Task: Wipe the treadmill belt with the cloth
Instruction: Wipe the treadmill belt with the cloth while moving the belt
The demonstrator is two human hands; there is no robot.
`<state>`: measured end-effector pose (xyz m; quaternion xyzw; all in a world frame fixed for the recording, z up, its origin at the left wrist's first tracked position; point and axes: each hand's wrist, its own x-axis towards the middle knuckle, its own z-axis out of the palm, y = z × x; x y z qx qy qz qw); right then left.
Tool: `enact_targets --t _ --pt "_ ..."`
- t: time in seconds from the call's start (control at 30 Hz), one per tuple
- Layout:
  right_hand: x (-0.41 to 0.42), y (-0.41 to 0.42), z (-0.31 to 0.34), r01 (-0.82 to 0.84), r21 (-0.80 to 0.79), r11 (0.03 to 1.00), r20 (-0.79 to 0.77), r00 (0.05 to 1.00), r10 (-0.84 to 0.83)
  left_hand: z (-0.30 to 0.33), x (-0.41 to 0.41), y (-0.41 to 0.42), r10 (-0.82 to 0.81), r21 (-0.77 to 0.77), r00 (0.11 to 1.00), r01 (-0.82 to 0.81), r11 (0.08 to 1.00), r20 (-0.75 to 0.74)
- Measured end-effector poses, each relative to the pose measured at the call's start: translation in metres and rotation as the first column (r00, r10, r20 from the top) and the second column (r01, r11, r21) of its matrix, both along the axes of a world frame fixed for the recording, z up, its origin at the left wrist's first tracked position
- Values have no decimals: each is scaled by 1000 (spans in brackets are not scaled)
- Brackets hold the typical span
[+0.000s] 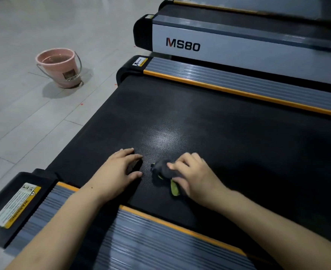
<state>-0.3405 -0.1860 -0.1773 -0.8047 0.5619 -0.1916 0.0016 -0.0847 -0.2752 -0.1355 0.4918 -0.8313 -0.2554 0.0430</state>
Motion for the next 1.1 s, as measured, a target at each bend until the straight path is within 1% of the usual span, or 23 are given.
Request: enact_targets --t 0.07,0.13,0.17,0.2,0.23,0.27,0.3,0.4,0.47,0.5,0.53,0.57,0.67,0.7,0.73,0.77,0.8,0.87,0.93,1.0,1.03,1.07,1.1 --pt "-15 -41 1 63 -36 997 -18 998 -64 0 3 -2 7 -10 1000 -7 1000 16" --pt "-29 -90 6 254 -25 967 -4 967 -254 0 10 -5 17 -22 999 -16 1000 27" --pt "-30 -105 8 346 3 938 14 938 -346 1 13 -6 20 -22 999 -20 1000 26" --pt "-27 -111 7 398 2 917 20 917 -398 3 17 -6 24 -17 1000 -23 1000 16" --pt "-19 -109 6 408 -13 913 19 913 -408 5 21 -7 31 -11 1000 -31 999 -2" --pt "-8 -100 6 384 -27 923 31 923 -383 7 27 -8 42 -9 999 -42 999 -23" --pt "6 -84 5 324 -36 945 55 945 -322 9 32 -10 56 -21 998 -57 998 -34" --pt "40 -36 -2 68 -57 996 51 997 -65 10 43 -17 100 -90 995 -101 991 -20" --pt "36 -39 -2 -33 -60 998 17 999 34 8 44 -21 111 -109 994 -110 988 4" --pt "31 -51 -3 -54 -59 997 -6 999 54 7 45 -21 109 -105 994 -107 989 15" --pt "26 -68 -4 -42 -67 997 -20 999 41 5 46 -22 104 -97 994 -101 990 20" --pt "23 -90 -3 11 -87 996 -14 1000 -12 4 47 -22 100 -84 995 -98 992 20" --pt "29 -149 1 295 -62 954 42 955 -292 2 55 -21 115 -77 992 -111 991 46" --pt "37 -153 2 346 -56 937 46 938 -344 2 59 -22 130 -85 990 -125 988 58" --pt "46 -151 2 355 -62 933 45 934 -353 2 64 -23 148 -95 987 -141 985 64" --pt "56 -141 1 321 -68 945 50 947 -319 1 69 -26 165 -101 984 -158 982 67" --pt "66 -124 1 251 -68 965 63 967 -247 0 73 -28 181 -104 981 -174 979 68" --pt "89 -87 -2 55 -66 996 65 997 -51 -1 81 -35 213 -104 975 -207 973 56" --pt "100 -68 -6 -68 -58 996 52 996 71 -2 84 -39 239 -96 970 -234 967 38" --pt "92 -86 -3 -95 -43 995 2 995 95 -1 81 -38 227 -96 973 -222 970 42" --pt "86 -104 -2 -67 -50 996 -29 997 66 -1 80 -38 217 -97 975 -211 973 52" --pt "81 -127 -1 -7 -73 997 -38 999 4 -1 80 -37 211 -94 976 -205 974 59" --pt "76 -153 2 90 -85 992 -34 995 -93 -1 80 -37 214 -87 975 -208 974 61"
